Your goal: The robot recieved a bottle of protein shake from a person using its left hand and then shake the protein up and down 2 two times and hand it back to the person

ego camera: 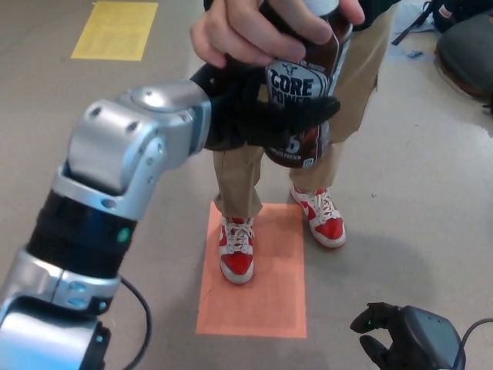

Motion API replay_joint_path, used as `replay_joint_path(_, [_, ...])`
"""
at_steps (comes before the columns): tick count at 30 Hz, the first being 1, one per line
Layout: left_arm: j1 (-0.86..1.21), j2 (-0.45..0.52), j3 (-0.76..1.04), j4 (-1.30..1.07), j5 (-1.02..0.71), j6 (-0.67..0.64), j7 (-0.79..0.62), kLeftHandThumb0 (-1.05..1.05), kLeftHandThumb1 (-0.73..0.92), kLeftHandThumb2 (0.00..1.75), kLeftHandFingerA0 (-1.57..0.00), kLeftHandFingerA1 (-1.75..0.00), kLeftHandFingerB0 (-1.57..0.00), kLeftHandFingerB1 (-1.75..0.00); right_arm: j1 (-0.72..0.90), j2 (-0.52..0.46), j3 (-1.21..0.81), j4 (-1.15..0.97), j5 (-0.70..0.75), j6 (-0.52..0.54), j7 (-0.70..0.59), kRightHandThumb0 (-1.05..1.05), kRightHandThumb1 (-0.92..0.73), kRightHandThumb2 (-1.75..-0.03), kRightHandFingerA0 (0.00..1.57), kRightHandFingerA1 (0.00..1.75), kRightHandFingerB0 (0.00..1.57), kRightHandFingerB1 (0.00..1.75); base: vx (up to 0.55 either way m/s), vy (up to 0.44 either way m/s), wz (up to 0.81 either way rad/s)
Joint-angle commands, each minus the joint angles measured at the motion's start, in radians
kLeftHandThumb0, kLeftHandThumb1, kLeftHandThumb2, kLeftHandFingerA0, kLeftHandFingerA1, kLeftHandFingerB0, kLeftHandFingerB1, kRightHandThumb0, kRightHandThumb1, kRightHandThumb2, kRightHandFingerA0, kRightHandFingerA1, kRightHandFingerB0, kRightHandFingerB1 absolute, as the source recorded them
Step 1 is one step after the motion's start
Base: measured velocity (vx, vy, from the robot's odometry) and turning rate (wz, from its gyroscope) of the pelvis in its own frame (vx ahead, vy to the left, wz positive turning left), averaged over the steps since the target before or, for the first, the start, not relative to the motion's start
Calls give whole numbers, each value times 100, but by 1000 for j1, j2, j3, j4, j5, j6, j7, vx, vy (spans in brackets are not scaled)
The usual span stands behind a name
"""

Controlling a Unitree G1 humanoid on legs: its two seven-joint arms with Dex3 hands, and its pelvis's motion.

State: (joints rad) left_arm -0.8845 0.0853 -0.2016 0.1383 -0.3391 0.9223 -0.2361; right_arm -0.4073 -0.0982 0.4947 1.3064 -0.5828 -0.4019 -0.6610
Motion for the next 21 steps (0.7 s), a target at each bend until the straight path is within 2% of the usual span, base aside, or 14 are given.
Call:
replay_joint_path(1, [108, -32, -47, -1, 229, -398, 189, -18, 86, 67, -118, -74, -81, -50, -8, -13, -13, 7, 0, -2, 11, -39, -68, -87, 97, 85, 86, 57, 0, 0, 0])
replay_joint_path(2, [113, -32, -53, -7, 240, -406, 198, -20, 87, 66, -108, -100, -84, -60, -8, -12, -15, 6, 2, 1, 16, -38, -68, -86, 97, 87, 85, 57, 0, 0, 0])
replay_joint_path(3, [120, -38, -50, -10, 240, -416, 204, -20, 85, 66, -82, -146, -72, -97, -9, -12, -17, 5, 4, 3, 22, -38, -69, -86, 96, 85, 85, 56, 0, 0, 0])
replay_joint_path(4, [124, -43, -45, -11, 237, -422, 205, -20, 85, 66, -82, -146, -72, -97, -9, -12, -17, 5, 5, 3, 24, -38, -69, -86, 96, 85, 85, 56, 0, 0, 0])
replay_joint_path(5, [131, -48, -41, -11, 238, -435, 209, -21, 83, 69, -75, -158, -74, -108, -9, -13, -16, 6, 4, 2, 22, -39, -69, -85, 97, 83, 85, 56, 0, 0, 0])
replay_joint_path(6, [133, -50, -41, -10, 240, -440, 209, -21, 83, 69, -75, -158, -74, -108, -9, -13, -16, 6, 3, 1, 20, -39, -69, -85, 97, 83, 85, 56, 0, 0, 0])
replay_joint_path(7, [138, -52, -37, -13, 242, -442, 214, -21, 85, 65, -70, -163, -69, -122, -8, -13, -14, 7, 0, 0, 12, -40, -69, -86, 99, 84, 86, 56, 0, 0, 0])
replay_joint_path(8, [141, -54, -36, -13, 244, -445, 217, -21, 85, 65, -70, -163, -69, -122, -8, -13, -13, 8, -1, -1, 9, -40, -69, -86, 99, 84, 86, 56, 0, 0, 0])
replay_joint_path(10, [145, -53, -35, -11, 248, -454, 215, -22, 86, 68, -77, -167, -63, -137, -8, -13, -22, 7, 9, 2, 25, -40, -70, -84, 97, 85, 85, 56, 0, 0, 0])
replay_joint_path(13, [157, -55, -19, -7, 239, -465, 201, -21, 82, 67, -83, -170, -60, -139, -10, -14, -22, 6, 6, -2, 17, -41, -71, -83, 95, 87, 85, 57, 0, 0, 0])
replay_joint_path(18, [214, -46, -3, -6, 228, -471, 178, -24, 84, 67, -81, -169, -59, -138, -10, -8, -32, 5, 15, 7, 23, -41, -70, -82, 97, 95, 86, 57, 0, 0, 0])
replay_joint_path(20, [249, -42, 2, 1, 228, -485, 173, -23, 83, 68, -83, -168, -62, -136, -10, -4, -39, 5, 18, 12, 28, -41, -69, -80, 97, 90, 87, 57, 0, 0, 0])
replay_joint_path(21, [280, -35, 1, 12, 234, -496, 171, -25, 83, 70, -85, -163, -63, -128, -10, -1, -45, 5, 23, 17, 35, -42, -69, -76, 95, 85, 86, 58, 0, 0, 0])
